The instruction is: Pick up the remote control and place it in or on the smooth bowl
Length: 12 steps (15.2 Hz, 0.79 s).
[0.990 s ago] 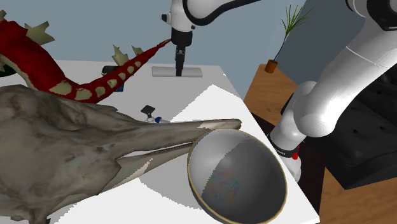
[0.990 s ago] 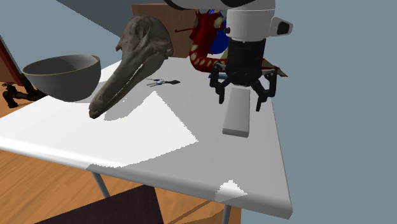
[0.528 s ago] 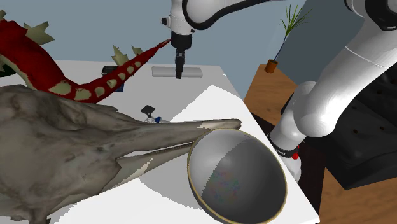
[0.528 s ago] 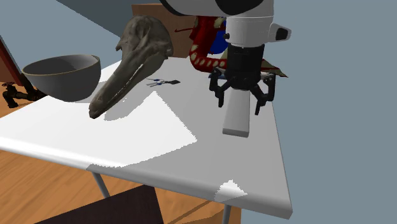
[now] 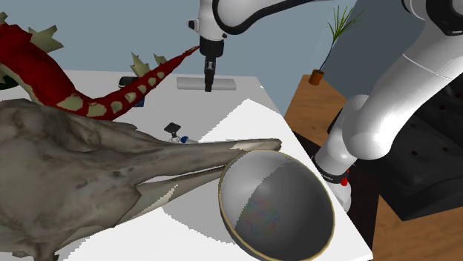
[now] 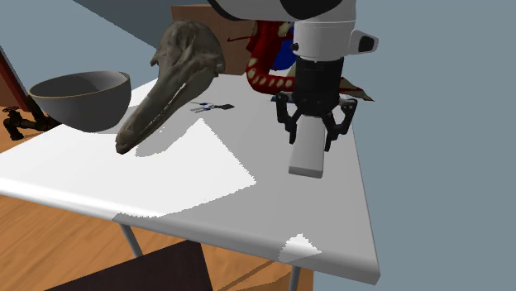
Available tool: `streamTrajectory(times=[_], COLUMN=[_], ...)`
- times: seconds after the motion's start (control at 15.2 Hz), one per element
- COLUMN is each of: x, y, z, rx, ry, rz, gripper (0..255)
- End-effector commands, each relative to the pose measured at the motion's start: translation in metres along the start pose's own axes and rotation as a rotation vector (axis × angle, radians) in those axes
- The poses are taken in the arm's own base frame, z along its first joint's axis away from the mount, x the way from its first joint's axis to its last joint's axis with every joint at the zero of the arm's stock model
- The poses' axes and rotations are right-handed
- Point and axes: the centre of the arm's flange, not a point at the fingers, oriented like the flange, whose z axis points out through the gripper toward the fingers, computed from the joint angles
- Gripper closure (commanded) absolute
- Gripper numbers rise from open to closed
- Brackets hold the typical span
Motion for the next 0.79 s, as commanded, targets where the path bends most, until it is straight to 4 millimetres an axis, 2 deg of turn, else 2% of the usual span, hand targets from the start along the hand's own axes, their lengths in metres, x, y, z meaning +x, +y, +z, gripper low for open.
streamTrajectory(times=[0.0, 0.13, 0.73], x=[0.0, 0.0, 0.0], y=[0.0, 0.0, 0.001], z=[0.001, 0.001, -0.047], rx=[0.001, 0.001, 0.001], ry=[-0.002, -0.002, -0.002], rz=[0.001, 0.001, 0.001], gripper=[255, 255, 255])
